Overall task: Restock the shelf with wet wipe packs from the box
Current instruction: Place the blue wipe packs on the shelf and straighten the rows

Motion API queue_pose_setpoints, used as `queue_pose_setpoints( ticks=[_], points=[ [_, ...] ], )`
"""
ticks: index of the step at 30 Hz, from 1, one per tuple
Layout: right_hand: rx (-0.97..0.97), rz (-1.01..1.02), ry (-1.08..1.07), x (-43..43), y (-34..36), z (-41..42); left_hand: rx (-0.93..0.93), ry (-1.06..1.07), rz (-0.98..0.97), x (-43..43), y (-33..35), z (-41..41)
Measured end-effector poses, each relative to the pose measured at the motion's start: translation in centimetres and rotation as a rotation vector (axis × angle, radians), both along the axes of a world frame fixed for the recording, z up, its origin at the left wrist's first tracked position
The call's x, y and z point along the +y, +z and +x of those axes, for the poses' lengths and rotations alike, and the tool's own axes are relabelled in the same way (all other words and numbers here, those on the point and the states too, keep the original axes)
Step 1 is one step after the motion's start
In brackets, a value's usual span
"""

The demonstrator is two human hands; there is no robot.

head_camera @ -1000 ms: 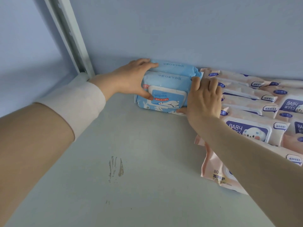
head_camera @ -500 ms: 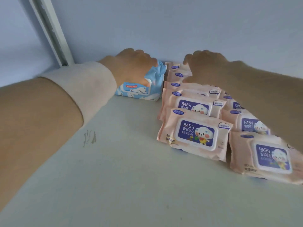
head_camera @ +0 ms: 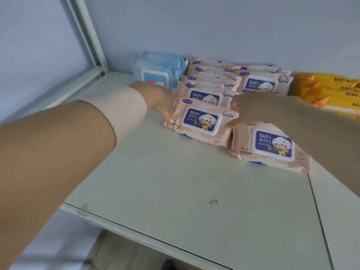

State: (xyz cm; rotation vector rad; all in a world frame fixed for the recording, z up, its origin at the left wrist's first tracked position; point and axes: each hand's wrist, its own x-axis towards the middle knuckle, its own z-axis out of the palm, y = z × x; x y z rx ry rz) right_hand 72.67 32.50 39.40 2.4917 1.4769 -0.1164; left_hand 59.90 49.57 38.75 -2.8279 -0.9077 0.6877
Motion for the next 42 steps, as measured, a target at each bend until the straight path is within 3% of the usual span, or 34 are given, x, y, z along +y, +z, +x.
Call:
queue_pose_setpoints(
  ticks=[6, 10, 14, 16, 23, 27, 35, 42],
  points=[
    [0.004, 0.033, -0.066, -0.1, -2.6, -0.5, -0.260, -0.157, 0.030, -0.6, -1.7, 0.5],
    [-0.002, 0.219, -0.120, 0.2, -4.0, -0.1, -0.339, -0.205, 0.023, 0.2, -3.6, 0.5],
    [-0.180, 0.370, -0.101, 1.5, -4.9, 0.7, -0.543, -0.232, 0.157, 2.0, -3.8, 1.1],
    [-0.178, 0.393, -0.133, 2.4, -5.3, 0.9, -0.586, -0.264, 0.206, 2.9, -4.0, 1.9],
    [-0.005, 0.440, -0.205, 3.0, -6.1, 0.8, -0.502, -0.347, 0.014, 4.9, -3.6, 2.3],
    [-0.020, 0.440, -0.267, 3.8, -6.5, 0.8, -0.489, -0.393, 0.042, 5.3, -3.7, 3.1],
    [-0.110, 0.461, -0.295, 6.9, -6.4, 3.5, -0.695, -0.365, 0.262, 6.1, -5.8, 5.6],
    [-0.114, 0.468, -0.267, 6.3, -6.5, 4.3, -0.641, -0.394, 0.118, 6.6, -4.0, 5.3]
  ],
)
